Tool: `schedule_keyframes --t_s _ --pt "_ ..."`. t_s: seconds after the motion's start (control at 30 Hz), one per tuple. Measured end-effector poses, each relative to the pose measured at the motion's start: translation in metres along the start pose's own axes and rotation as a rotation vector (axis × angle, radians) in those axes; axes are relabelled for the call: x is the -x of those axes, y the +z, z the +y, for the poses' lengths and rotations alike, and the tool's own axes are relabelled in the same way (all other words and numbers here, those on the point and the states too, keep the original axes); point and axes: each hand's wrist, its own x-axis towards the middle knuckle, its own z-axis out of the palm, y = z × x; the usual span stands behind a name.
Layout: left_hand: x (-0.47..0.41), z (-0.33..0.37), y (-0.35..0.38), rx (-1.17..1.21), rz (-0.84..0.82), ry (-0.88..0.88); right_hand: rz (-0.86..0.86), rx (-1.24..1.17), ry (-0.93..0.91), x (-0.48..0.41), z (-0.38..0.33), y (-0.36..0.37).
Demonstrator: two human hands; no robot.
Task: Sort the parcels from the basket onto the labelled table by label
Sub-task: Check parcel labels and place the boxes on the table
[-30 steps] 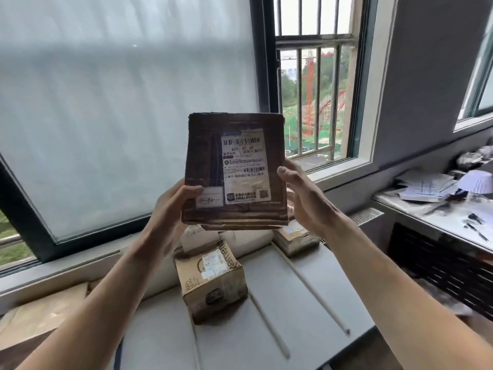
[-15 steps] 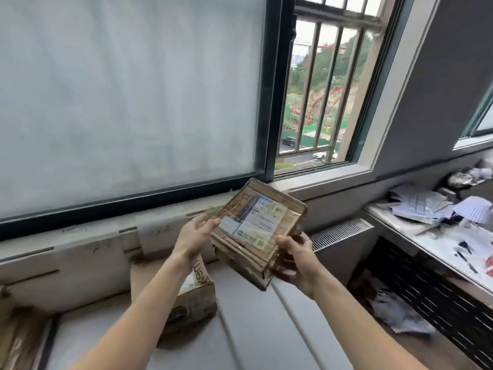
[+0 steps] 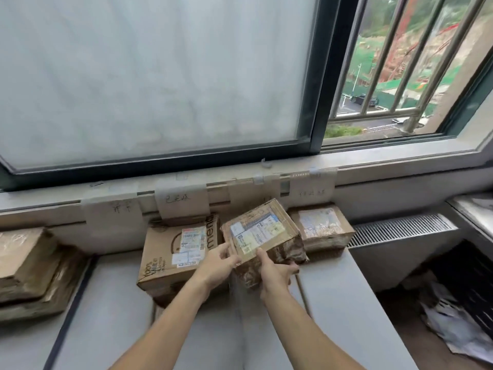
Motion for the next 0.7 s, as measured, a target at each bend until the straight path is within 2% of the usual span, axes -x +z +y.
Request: schedule_keyframes --t_s 0.43,0.7 --pt "-0.032 -0.017 0.035 -0.119 0.011 -0.095 -0.100 -0.317 0.220 -0.057 0.020 0.023" --pt "-0.039 -0.025 0.041 -0.150 0.006 -0.085 -0.137 -0.369 0.292 -0.073 0.022 0.025"
